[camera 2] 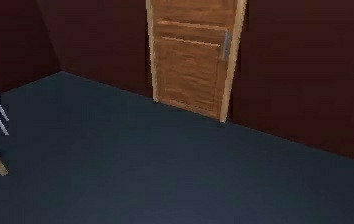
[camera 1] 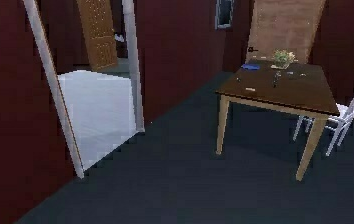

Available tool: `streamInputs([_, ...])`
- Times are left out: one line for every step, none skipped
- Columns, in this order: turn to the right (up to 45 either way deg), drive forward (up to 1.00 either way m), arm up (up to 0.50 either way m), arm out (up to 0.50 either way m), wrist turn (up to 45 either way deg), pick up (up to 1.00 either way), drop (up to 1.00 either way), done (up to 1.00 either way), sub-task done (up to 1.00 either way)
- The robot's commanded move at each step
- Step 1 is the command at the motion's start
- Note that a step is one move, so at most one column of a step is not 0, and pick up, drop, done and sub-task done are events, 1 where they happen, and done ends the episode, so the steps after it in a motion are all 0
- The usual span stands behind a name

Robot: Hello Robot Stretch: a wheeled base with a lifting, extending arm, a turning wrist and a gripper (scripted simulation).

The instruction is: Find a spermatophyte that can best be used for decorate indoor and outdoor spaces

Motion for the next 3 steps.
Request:
streamInputs([0.0,1.0,0.0,0.0,0.0,0.0,0.0,0.0,0.0])
streamInputs([0.0,0.8,0.0,0.0,0.0,0.0,0.0,0.0,0.0])
streamInputs([27.0,0.0,0.0,0.0,0.0,0.0,0.0,0.0,0.0])
